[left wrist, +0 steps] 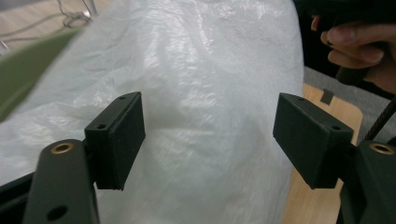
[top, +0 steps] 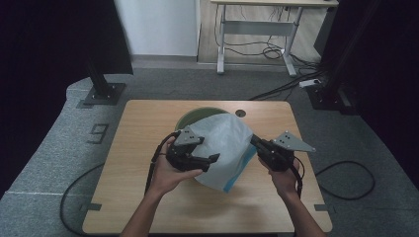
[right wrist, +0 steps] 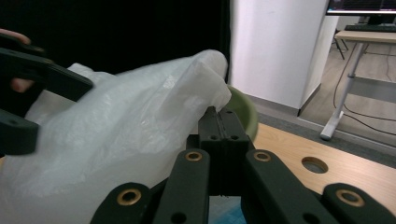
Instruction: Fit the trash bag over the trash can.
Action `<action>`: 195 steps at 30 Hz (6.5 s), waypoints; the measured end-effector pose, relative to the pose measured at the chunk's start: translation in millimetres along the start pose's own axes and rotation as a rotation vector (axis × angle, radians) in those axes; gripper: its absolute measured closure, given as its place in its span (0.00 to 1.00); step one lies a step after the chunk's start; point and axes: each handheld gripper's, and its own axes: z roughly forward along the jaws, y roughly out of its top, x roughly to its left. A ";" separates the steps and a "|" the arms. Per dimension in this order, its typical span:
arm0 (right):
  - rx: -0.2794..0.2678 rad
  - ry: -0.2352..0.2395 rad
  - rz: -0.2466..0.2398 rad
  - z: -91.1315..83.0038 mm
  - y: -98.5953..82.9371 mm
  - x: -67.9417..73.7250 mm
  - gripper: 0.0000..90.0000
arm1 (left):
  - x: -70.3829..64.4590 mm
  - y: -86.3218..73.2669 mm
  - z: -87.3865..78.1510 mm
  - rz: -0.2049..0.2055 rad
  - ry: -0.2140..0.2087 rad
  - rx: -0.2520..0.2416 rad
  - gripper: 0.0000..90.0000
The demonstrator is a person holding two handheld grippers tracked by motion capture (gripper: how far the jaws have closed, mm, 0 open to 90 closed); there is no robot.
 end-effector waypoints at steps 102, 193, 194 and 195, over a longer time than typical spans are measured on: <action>-0.013 0.097 0.004 -27.4 -62.4 22.9 0.99 | 73.9 -5.6 -16.3 -0.286 -0.064 -0.189 1.00; 0.158 0.161 -0.039 -41.6 -123.6 58.1 0.98 | 94.8 -61.8 -68.7 -0.320 0.095 -0.306 1.00; 0.155 0.158 -0.039 -41.6 -123.0 58.6 0.97 | 94.8 -62.0 -68.6 -0.319 0.093 -0.306 1.00; 0.146 0.145 -0.036 -42.6 -121.4 58.1 0.93 | 94.7 -61.8 -68.5 -0.318 0.089 -0.307 1.00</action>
